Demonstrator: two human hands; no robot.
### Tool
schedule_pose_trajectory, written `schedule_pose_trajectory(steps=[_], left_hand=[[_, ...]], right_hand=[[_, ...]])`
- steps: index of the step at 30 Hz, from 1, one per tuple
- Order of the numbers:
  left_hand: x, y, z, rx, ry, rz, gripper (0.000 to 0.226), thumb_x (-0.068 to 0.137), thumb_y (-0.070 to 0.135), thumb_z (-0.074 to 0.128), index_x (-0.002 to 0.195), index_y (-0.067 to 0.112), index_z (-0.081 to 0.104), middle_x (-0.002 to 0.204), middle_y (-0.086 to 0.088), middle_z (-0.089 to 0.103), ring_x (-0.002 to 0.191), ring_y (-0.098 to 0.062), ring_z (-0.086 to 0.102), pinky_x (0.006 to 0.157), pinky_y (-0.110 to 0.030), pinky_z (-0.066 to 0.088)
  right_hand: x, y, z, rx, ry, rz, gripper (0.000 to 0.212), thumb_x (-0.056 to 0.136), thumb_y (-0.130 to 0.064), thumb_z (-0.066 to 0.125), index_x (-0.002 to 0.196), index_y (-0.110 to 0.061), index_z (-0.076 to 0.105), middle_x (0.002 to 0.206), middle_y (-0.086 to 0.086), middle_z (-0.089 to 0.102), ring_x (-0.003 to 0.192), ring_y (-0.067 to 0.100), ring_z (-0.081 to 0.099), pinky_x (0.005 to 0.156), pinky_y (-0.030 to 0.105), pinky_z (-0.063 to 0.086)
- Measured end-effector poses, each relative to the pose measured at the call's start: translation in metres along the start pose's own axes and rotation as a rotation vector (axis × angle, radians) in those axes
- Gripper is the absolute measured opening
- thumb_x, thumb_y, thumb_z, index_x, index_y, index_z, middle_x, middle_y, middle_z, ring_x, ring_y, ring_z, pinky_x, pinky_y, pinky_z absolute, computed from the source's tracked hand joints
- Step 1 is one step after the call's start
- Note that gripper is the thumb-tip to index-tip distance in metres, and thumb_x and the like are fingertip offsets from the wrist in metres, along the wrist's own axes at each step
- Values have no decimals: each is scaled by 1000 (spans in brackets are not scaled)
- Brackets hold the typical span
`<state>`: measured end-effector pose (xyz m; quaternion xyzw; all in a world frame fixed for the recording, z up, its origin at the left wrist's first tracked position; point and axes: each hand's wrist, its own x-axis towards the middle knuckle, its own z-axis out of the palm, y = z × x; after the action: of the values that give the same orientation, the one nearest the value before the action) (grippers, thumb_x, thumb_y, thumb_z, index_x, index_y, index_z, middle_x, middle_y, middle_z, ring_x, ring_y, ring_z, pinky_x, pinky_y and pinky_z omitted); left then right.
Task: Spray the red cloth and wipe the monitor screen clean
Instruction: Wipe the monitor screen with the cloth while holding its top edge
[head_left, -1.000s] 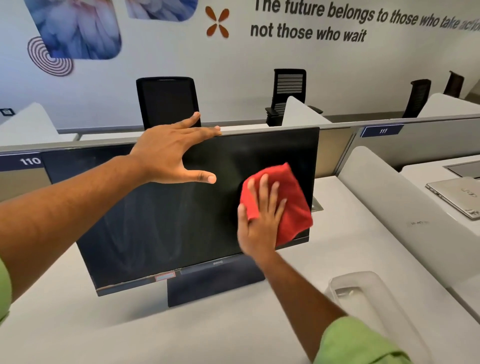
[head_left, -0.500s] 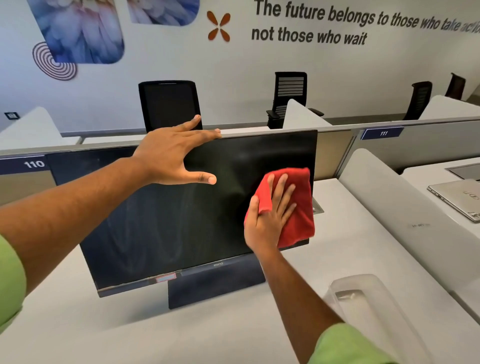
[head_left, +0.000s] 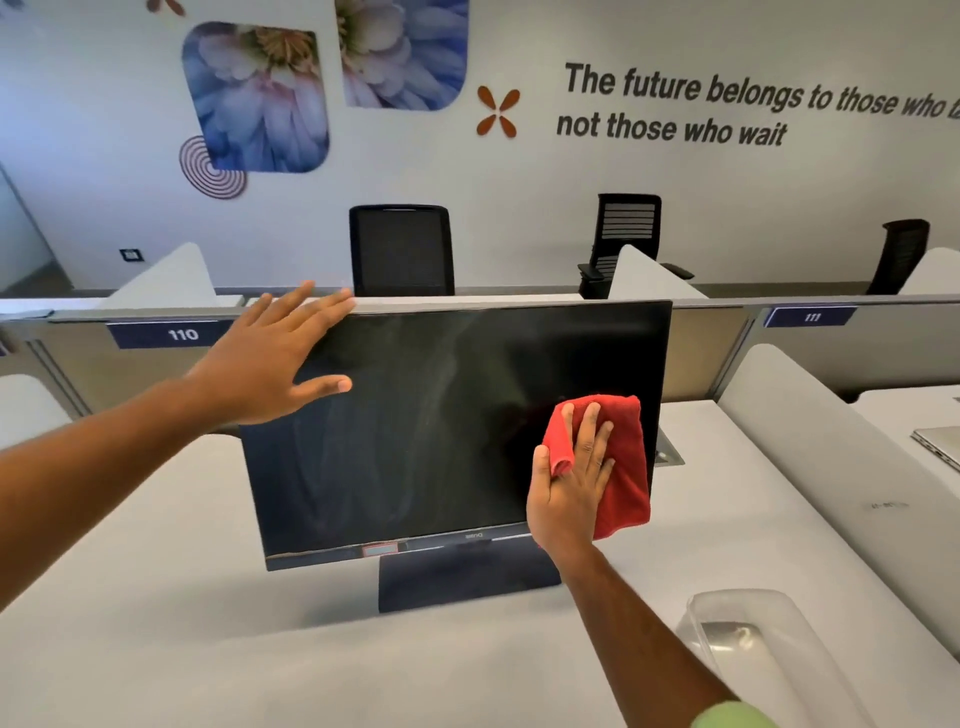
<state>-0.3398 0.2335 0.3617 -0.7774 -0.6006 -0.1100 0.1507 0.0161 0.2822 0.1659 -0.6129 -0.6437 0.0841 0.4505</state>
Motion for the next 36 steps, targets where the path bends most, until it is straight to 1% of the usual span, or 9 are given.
schedule_pose_trajectory(steps=[6,10,13,21,25,29,31,33,36], left_hand=[[-55,-19,4,-41,42,-297,101,87,73,46,165,22,6,173,-4,1,159,-31,-2,127,-53,8],[-55,-14,5,-81,-10,-312,114,83,84,42,164,18,-4,171,-4,-18,156,-23,-21,127,-45,-1],[-52,-13,2,-80,-56,-303,125,76,95,31,163,16,-10,169,-4,-25,154,-21,-26,127,-43,-3],[-41,-14,-1,-171,-65,-322,128,70,96,32,164,17,-3,169,-1,-23,155,-21,-24,129,-48,2],[-42,-19,2,-210,-62,-327,127,71,94,37,165,19,-3,169,3,-22,154,-18,-25,128,-47,2],[-45,-31,8,-264,-75,-362,131,65,101,37,164,28,-6,170,9,-20,154,-12,-25,125,-45,7],[-50,-39,12,-283,-77,-377,131,64,102,38,163,31,-8,170,14,-19,153,-7,-25,124,-44,9],[-54,-45,16,-300,-74,-390,130,65,102,39,163,31,-9,169,18,-18,152,-2,-25,125,-46,11],[-52,-48,17,-313,-58,-368,127,67,100,41,163,31,-6,169,21,-16,151,1,-25,126,-45,11]], right_hand=[[0,-11,-2,18,5,6,75,108,-56,26,169,-22,0,179,4,7,165,35,7,130,63,18],[8,-14,-6,91,-7,-11,75,108,-58,24,169,-28,-7,180,0,2,166,31,4,131,62,15],[20,-14,-10,76,-21,-98,72,106,-59,22,164,-42,-18,179,-8,-4,166,27,0,132,60,11],[83,-27,-25,-20,2,-241,74,107,-51,27,167,-39,-14,179,-10,-3,166,22,-5,131,63,5],[103,-45,-24,-100,10,-260,73,107,-51,25,163,-46,-22,179,-7,-8,166,25,-10,131,63,0],[107,-68,-9,-165,-4,-292,72,107,-52,27,170,-34,-3,179,-4,-8,165,25,-11,130,64,2],[98,-72,2,-192,-9,-403,72,108,-52,31,171,-31,4,180,-6,-4,166,23,-8,131,61,1],[82,-65,12,-219,-27,-529,72,109,-51,33,171,-30,5,180,-8,-3,166,22,-5,131,62,6],[68,-44,19,-250,-23,-579,67,111,-53,29,171,-34,6,180,-7,0,166,24,-2,131,63,11]])
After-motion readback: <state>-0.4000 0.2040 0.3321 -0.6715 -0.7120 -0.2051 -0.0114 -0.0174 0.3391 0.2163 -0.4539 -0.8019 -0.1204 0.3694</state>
